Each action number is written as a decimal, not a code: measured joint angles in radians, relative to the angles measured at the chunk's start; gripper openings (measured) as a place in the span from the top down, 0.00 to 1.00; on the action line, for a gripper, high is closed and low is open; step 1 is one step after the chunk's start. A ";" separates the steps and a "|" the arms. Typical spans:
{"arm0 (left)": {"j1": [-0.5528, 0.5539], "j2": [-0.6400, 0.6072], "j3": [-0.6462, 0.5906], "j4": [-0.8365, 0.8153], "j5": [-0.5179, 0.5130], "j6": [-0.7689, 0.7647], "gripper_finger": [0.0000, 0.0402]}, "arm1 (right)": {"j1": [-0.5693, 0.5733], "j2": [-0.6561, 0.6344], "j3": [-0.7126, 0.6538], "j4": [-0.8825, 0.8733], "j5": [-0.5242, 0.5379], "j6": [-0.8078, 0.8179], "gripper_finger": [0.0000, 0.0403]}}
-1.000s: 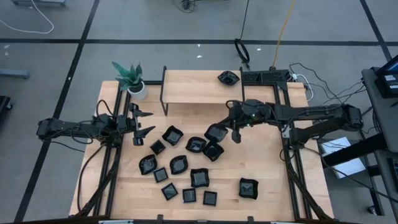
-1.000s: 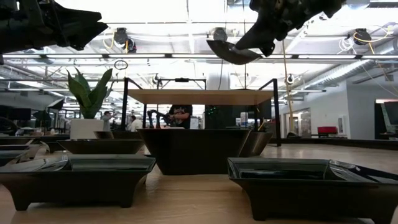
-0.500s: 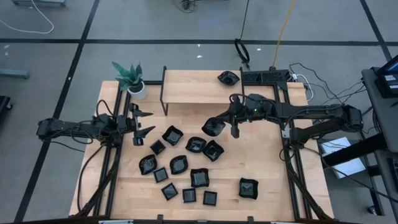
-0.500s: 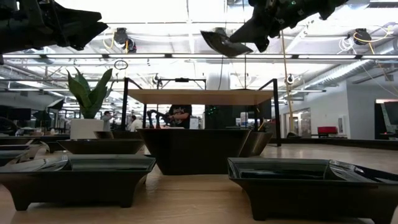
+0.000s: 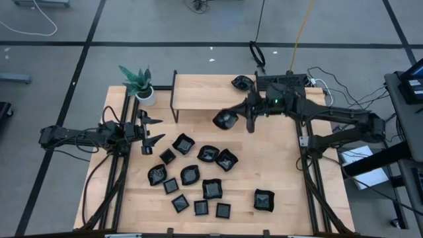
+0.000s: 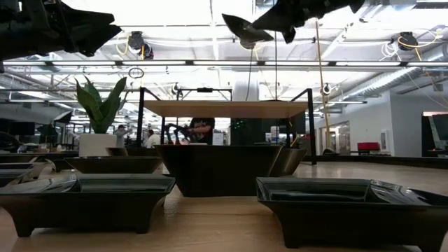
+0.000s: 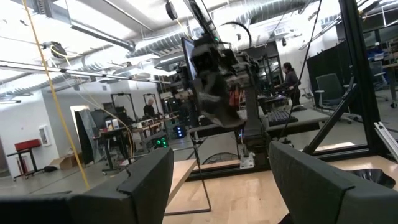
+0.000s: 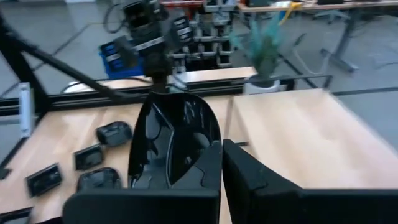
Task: Pick & Place Mini shaped plates
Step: Stack the black leaf-shaped plate on top of the other black leaf-shaped plate on the shelf
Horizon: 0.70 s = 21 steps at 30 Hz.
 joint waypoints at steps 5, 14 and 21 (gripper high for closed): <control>0.000 0.000 0.000 0.000 0.000 0.000 0.34 | -0.091 0.008 0.135 -0.129 0.000 -0.036 1.00; 0.000 0.000 0.000 0.000 0.000 0.003 0.34 | -0.284 0.122 0.364 -0.315 -0.103 -0.040 1.00; 0.000 0.000 0.000 0.000 0.000 0.003 0.34 | -0.398 0.237 0.433 -0.347 -0.183 -0.037 1.00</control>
